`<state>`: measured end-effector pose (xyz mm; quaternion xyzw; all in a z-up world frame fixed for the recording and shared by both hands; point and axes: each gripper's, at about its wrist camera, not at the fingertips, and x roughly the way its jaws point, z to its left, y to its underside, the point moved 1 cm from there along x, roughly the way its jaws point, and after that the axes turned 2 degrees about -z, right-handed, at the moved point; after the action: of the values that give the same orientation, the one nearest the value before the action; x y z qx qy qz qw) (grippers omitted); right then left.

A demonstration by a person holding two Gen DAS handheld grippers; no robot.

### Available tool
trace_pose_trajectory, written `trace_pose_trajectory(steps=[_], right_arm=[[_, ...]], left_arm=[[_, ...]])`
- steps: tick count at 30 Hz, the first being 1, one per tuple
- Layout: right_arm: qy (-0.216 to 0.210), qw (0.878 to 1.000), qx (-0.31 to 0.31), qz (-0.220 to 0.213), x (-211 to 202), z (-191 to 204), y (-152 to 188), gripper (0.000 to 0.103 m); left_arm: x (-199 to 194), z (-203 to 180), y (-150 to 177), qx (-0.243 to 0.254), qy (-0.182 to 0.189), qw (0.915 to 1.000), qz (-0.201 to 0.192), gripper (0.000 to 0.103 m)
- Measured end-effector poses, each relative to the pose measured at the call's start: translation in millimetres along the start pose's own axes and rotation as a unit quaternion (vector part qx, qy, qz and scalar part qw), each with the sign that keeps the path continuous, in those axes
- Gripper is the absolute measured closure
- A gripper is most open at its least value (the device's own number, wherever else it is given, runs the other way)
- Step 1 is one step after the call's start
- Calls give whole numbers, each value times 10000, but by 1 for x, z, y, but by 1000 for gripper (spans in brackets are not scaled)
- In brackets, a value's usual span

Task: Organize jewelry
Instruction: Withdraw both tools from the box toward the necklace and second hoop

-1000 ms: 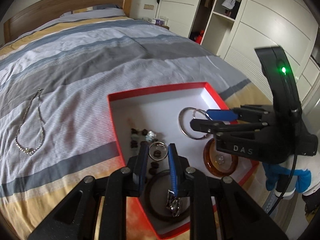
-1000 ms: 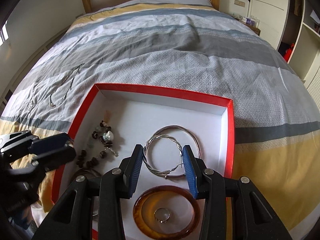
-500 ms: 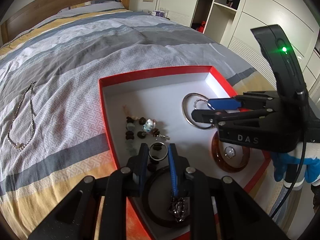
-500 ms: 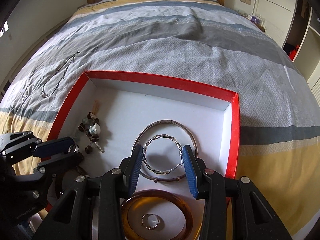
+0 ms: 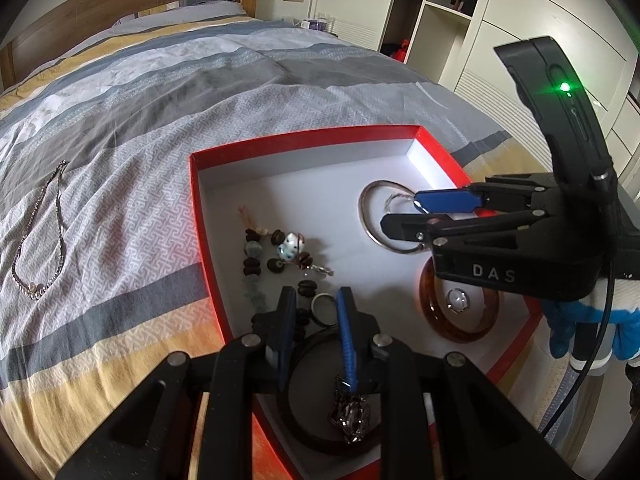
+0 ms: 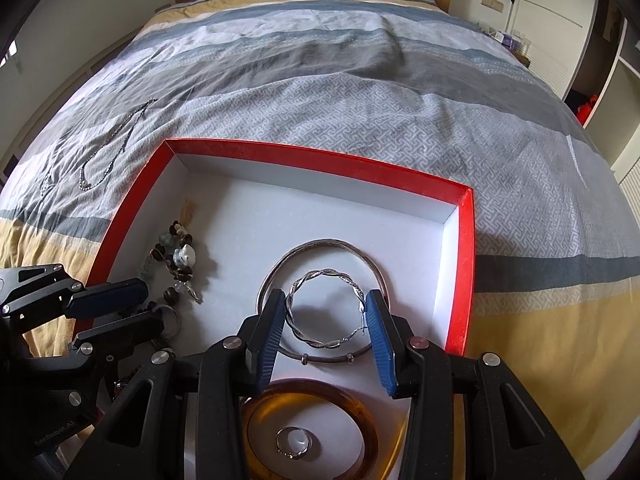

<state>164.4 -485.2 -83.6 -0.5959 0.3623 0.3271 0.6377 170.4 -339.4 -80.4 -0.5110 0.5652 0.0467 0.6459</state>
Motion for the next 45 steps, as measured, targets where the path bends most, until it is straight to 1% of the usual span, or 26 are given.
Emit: trace_pose_trajectory(steps=[5,9,11,13,16,20,25,27,30,34,41,45], right_arm=[[23,10000,18,37,-1,1,1,61],[35,10000,42,-10,-8,1,1,61],[39,9999,70,-68,-17,1,0,61],[53,9999,86,-136,-27,2,-1,61],[80,9995,137,-274,-50,2,-1,61],[139,9987,224,-435,-83,3,6,61],[164,9969,398,-661,-132,10,29,58],[173,9965,413,-705,-147,12,40,57],[186,9957,437,-801,-174,21,60,54],[149,9937,585,-948,-201,30,81,50],[15,9906,694,-1180,-238,51,107,46],[-79,9890,642,-1332,-257,67,116,45]], left_arm=[[-4,1,-1,-56,55,10000,-10,83],[-18,1,-3,-82,76,9999,-125,83],[-28,1,-5,-116,68,9997,-187,83],[-40,2,-5,-172,75,9995,-256,80],[-59,3,-2,-242,15,9991,-346,79],[-90,4,5,-399,34,9983,-435,79],[-140,-4,25,-441,-38,9969,-646,78],[-159,-8,34,-442,-131,9967,-665,73],[-185,-8,50,-472,-219,9961,-711,69],[-218,1,70,-649,-376,9936,-849,60],[-271,20,112,-978,-697,9868,-1087,57],[-301,34,137,-1229,-906,9804,-1243,56]])
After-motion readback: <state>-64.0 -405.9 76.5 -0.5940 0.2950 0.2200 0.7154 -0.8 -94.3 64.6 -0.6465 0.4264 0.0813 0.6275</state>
